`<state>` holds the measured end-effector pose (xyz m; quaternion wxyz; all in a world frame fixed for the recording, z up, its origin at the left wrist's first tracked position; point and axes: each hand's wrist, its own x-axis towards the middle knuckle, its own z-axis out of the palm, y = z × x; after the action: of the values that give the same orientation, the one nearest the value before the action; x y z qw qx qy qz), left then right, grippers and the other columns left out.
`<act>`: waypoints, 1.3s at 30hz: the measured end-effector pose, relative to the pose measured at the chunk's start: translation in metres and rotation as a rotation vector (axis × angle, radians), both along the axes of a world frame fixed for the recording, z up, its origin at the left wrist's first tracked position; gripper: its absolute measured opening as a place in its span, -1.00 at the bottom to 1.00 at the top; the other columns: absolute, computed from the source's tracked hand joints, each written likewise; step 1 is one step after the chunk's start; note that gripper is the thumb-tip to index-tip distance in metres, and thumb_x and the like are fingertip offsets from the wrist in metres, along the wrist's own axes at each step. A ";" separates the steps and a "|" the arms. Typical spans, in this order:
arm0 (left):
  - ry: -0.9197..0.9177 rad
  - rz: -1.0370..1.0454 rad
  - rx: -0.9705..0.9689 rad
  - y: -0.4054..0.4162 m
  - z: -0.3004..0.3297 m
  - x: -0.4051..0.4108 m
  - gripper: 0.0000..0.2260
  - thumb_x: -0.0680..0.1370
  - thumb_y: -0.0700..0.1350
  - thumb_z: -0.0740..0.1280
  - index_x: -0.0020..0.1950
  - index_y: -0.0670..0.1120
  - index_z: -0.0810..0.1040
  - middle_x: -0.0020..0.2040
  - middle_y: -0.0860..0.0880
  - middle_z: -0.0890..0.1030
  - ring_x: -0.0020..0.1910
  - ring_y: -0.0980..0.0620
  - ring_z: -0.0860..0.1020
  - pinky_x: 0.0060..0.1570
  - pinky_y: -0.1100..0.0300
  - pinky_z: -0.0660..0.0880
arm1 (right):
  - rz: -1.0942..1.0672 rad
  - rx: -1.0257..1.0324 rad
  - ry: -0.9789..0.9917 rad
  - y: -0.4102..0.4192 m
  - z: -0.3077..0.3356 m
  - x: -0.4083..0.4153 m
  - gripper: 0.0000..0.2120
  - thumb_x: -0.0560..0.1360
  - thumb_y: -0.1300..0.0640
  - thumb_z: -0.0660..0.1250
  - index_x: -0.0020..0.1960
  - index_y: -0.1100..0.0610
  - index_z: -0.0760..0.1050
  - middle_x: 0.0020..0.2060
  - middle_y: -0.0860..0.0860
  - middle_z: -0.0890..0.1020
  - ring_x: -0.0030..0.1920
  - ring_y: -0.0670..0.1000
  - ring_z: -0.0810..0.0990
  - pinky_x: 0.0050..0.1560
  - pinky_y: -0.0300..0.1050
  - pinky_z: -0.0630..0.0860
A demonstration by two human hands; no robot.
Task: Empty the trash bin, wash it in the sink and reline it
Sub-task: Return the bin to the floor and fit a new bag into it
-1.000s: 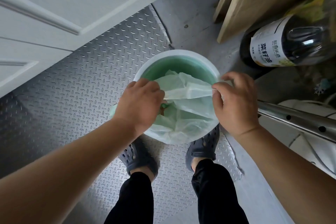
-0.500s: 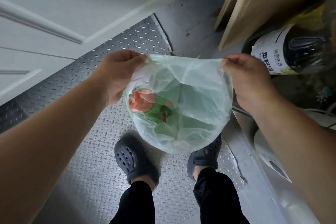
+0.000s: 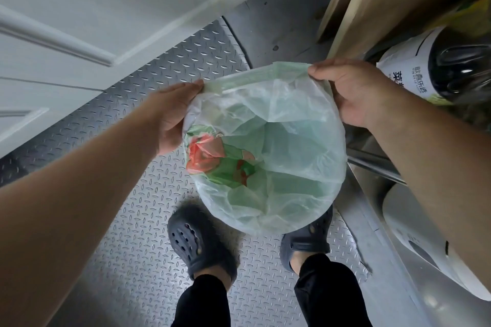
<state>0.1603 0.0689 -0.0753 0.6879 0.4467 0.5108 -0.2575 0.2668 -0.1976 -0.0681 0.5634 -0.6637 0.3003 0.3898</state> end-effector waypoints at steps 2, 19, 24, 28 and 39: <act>0.029 0.025 -0.043 0.001 -0.008 0.000 -0.67 0.56 -0.07 0.39 0.27 -0.20 0.56 0.12 -0.23 0.68 -0.05 -0.16 0.70 -0.18 -0.01 0.63 | 0.028 0.025 0.062 -0.001 -0.007 -0.001 -0.92 0.42 0.17 0.50 -0.09 0.15 0.67 -0.15 0.11 0.74 -0.15 0.12 0.74 -0.17 -0.04 0.64; 0.059 0.024 -0.082 0.005 -0.035 -0.069 -0.51 0.53 0.08 0.38 0.34 -0.20 0.48 0.19 -0.27 0.64 0.16 -0.26 0.63 0.19 -0.21 0.53 | -0.045 0.019 0.138 -0.029 -0.026 -0.048 -0.73 0.41 -0.04 0.48 -0.02 0.14 0.67 -0.05 0.16 0.69 -0.05 0.18 0.69 0.06 0.14 0.62; 0.111 0.062 -0.119 -0.004 -0.026 -0.112 -0.68 0.61 -0.21 0.29 0.34 -0.29 0.47 0.25 -0.33 0.59 0.26 -0.30 0.56 0.30 -0.20 0.47 | -0.113 0.092 0.123 -0.051 -0.022 -0.091 -0.54 0.27 -0.02 0.51 0.07 0.23 0.66 -0.02 0.16 0.70 -0.03 0.17 0.69 -0.06 0.05 0.66; 0.129 0.107 -0.105 -0.014 -0.023 -0.127 -0.64 0.58 -0.23 0.30 0.35 -0.34 0.43 0.28 -0.37 0.55 0.33 -0.37 0.47 0.37 -0.29 0.37 | -0.236 0.191 0.177 -0.069 -0.025 -0.118 -0.53 0.37 0.02 0.42 0.21 0.24 0.60 0.09 0.16 0.68 0.08 0.16 0.66 0.13 0.09 0.62; 0.074 -0.034 -0.107 -0.016 -0.028 -0.141 -0.63 0.56 -0.17 0.34 0.30 -0.35 0.48 0.29 -0.35 0.54 0.13 -0.19 0.52 0.32 -0.18 0.39 | -0.347 0.005 0.214 -0.105 -0.033 -0.167 -0.58 0.26 0.30 0.42 0.12 0.30 0.55 -0.12 0.19 0.64 -0.14 0.16 0.55 -0.15 -0.07 0.63</act>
<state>0.0190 0.0532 -0.1035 0.6870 0.4080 0.5138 -0.3124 0.0994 -0.3023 -0.1013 0.5887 -0.5553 0.4672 0.3560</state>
